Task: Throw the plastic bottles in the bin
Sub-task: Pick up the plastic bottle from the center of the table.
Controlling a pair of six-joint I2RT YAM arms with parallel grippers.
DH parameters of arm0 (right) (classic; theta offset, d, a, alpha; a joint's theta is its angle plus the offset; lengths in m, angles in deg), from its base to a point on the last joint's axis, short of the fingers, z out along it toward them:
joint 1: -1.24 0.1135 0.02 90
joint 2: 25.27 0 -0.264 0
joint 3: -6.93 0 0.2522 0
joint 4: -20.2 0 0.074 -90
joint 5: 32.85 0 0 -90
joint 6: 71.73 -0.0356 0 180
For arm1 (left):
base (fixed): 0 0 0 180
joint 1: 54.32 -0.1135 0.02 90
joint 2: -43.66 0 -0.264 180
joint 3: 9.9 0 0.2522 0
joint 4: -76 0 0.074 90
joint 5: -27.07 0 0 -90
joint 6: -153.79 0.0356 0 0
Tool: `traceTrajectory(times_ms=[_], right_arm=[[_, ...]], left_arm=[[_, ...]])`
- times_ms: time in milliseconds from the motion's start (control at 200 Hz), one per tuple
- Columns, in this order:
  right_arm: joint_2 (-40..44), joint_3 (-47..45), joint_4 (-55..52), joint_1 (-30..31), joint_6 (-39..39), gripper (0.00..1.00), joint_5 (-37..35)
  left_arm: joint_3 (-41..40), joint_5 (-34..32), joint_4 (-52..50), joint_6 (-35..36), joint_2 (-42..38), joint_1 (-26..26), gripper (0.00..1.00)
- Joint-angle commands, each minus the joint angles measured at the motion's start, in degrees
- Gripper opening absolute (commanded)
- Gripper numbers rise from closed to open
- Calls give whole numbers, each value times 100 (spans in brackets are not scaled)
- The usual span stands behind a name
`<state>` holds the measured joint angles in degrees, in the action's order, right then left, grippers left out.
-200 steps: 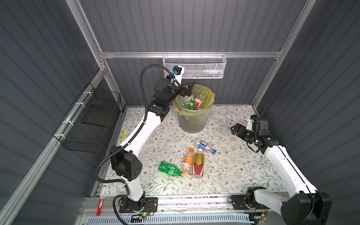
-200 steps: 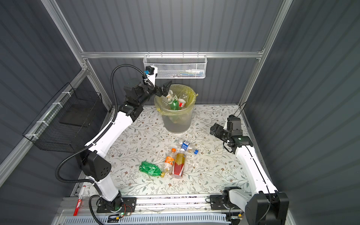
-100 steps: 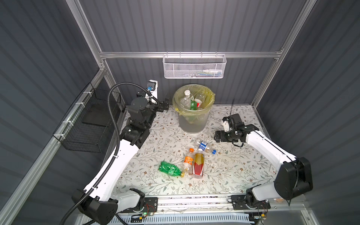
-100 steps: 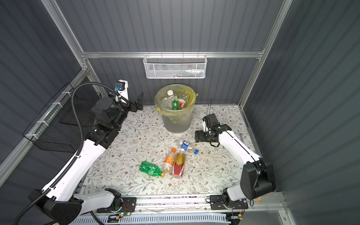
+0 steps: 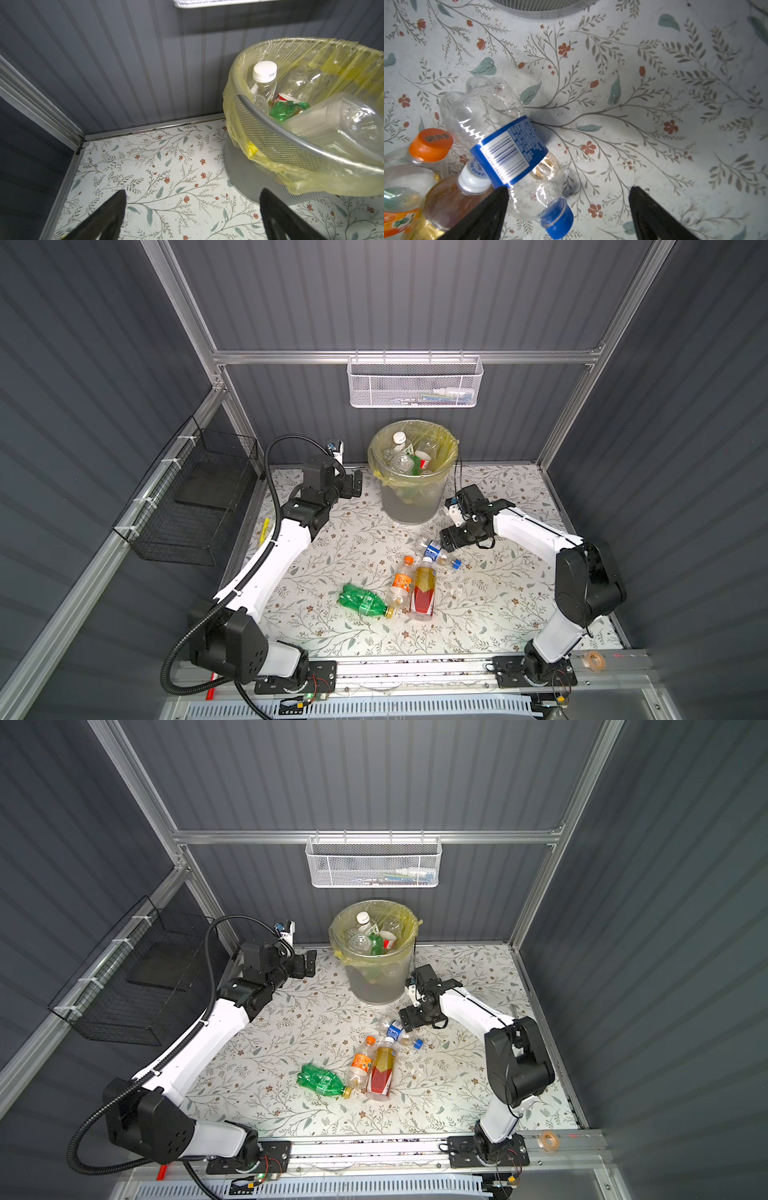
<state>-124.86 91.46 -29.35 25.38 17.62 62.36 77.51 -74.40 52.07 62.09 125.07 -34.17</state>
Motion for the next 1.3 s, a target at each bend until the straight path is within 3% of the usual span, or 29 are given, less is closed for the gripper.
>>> traceTrajectory(times_ms=[0,240,440,725,946,1091,1296], right_arm=[[-213,200,212,139,315,91,67],[-612,268,254,459,502,90,184],[-719,59,558,531,354,87,330],[-551,-253,780,557,180,63,439],[246,-804,914,493,-164,47,393],[1125,-1213,1052,294,-580,46,310],[3141,-1573,1320,-261,-1003,47,-187]], left_arm=[[-338,212,65,-428,31,-100,100],[-995,450,66,-837,-177,-388,100],[-753,679,-14,-765,-100,-388,100],[-899,839,85,-876,-57,-395,100],[-1130,813,182,-861,-192,-388,100],[-1273,795,269,-859,-320,-388,100],[-1672,780,686,-816,-688,-388,100]])
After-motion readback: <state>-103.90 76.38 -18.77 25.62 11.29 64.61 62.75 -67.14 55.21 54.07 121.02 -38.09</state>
